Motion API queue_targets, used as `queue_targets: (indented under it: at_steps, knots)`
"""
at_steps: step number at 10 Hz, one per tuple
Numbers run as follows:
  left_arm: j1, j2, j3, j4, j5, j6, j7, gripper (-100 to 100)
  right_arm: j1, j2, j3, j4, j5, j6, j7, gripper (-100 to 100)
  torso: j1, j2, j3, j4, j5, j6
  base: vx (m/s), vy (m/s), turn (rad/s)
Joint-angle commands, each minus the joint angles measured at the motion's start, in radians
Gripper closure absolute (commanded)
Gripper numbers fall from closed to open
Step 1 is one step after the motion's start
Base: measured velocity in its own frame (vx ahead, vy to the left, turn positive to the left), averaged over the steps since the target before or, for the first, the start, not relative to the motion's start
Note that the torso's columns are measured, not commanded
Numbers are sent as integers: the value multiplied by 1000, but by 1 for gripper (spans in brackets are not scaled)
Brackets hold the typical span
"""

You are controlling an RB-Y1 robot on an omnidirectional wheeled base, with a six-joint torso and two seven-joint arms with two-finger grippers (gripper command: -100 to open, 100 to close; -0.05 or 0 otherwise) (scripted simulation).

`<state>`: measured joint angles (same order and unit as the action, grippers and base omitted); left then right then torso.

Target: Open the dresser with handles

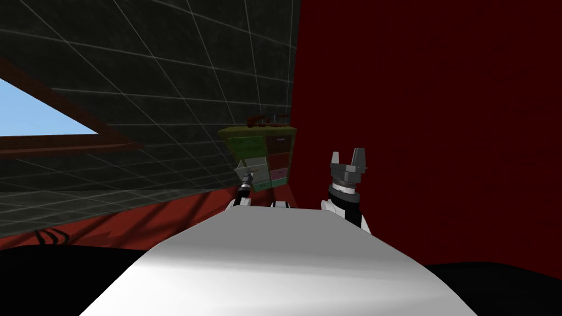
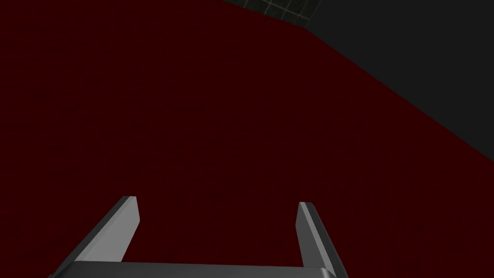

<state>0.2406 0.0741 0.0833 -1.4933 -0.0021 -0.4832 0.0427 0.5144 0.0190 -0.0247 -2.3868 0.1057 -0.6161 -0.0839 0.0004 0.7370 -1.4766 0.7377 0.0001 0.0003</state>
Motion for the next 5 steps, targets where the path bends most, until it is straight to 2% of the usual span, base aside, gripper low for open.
queue_targets:
  at_steps: [1, 2, 3, 4, 5]
  knots:
    - [-78, 18, -10, 47, -18, 21, 29, -100, 0, 0, 0, 0, 0, 0, 0, 0, -1, 2, 2, 1, 0, -1, -37, -30, 107]
    - [-112, 34, -20, 80, -33, 40, 53, -100, 0, 0, 0, 0, 0, 0, 0, 0, -1, 3, 2, 1, 0, 0, -53, -34, 202]
    - [-136, 34, -20, 80, -33, 40, 53, -100, 0, 0, 0, 0, 0, 0, 0, 0, -1, 3, 2, 1, 0, -1, -50, -30, 111]
    - [-162, 49, -30, 113, -49, 59, 78, -100, 0, 0, 0, 0, 0, 0, 0, 0, -1, 2, 1, 1, 0, 0, -53, -34, 180]
    - [-188, 49, -30, 113, -49, 59, 78, -100, 0, 0, 0, 0, 0, 0, 0, 0, -1, 1, 1, 0, 0, -1, -42, -34, 123]
